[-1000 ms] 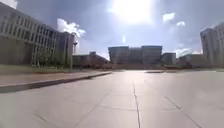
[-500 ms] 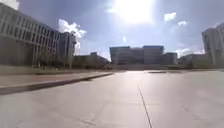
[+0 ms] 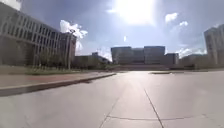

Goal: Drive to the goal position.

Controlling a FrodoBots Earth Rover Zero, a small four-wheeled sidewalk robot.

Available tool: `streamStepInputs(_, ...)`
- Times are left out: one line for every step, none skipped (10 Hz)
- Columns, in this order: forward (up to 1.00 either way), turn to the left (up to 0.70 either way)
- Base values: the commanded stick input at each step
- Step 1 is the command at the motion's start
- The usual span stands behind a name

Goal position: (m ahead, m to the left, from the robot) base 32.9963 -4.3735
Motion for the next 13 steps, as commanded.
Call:
streamStepInputs(1.0, 0.0)
streamStepInputs(1.0, 0.0)
streamStepInputs(1.0, 0.0)
streamStepInputs(1.0, 0.0)
streamStepInputs(1.0, 0.0)
streamStepInputs(1.0, -0.14)
streamStepInputs(1.0, -0.39)
streamStepInputs(1.0, -0.4)
streamStepInputs(1.0, -0.4)
streamStepInputs(1.0, -0.4)
streamStepInputs(1.0, -0.4)
streamStepInputs(1.0, -0.4)
streamStepInputs(1.0, -0.4)
